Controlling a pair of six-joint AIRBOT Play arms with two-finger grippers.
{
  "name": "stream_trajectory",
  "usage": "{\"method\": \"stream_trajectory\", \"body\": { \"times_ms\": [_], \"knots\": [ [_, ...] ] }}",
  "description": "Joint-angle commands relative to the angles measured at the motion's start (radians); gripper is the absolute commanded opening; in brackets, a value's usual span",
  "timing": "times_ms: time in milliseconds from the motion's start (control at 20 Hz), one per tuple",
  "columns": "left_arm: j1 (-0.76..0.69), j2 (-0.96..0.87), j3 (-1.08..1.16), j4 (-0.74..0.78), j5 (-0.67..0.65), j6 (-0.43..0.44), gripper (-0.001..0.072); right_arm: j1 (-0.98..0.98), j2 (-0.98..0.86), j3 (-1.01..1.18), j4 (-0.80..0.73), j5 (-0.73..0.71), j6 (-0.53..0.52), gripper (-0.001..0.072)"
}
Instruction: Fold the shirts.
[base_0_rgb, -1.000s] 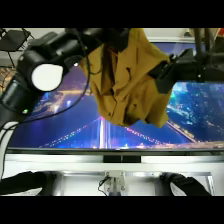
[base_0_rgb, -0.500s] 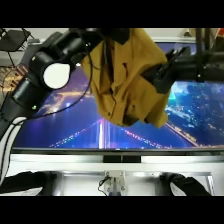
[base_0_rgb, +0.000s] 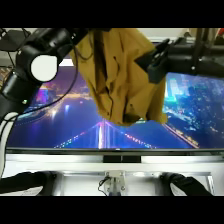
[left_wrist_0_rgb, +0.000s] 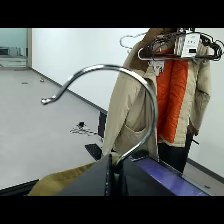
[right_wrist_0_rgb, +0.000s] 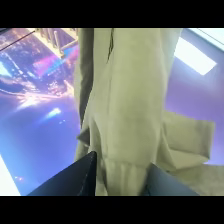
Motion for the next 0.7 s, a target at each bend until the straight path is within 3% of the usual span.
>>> {"method": "stream_trajectory", "body": {
  "times_ms": [0, 100, 150, 250, 350, 650],
  "knots": [
    [0.002, 0.007, 0.001, -0.005, -0.001, -0.039, 0.0052, 0.020, -0.039, 0.000, 0.018, -0.037, -0.026, 0.0054],
    [0.011, 0.012, 0.001, -0.005, -0.001, -0.039, 0.0054, 0.020, -0.038, 0.000, 0.016, -0.053, -0.062, 0.0053],
    [0.019, 0.014, 0.001, -0.005, -0.002, -0.038, 0.0090, 0.020, -0.034, 0.000, 0.014, -0.065, -0.071, 0.0051],
    [0.035, 0.020, 0.001, -0.005, -0.024, -0.039, 0.0499, 0.019, -0.019, 0.000, 0.011, -0.108, -0.075, 0.0049],
    [0.046, 0.036, 0.001, -0.004, -0.090, -0.027, 0.0621, 0.017, -0.006, 0.000, 0.005, -0.156, -0.063, 0.0049],
    [0.051, 0.151, 0.001, 0.053, -0.291, -0.027, 0.0622, -0.074, 0.035, 0.001, -0.087, -0.211, 0.052, 0.0049]
  ]
}}
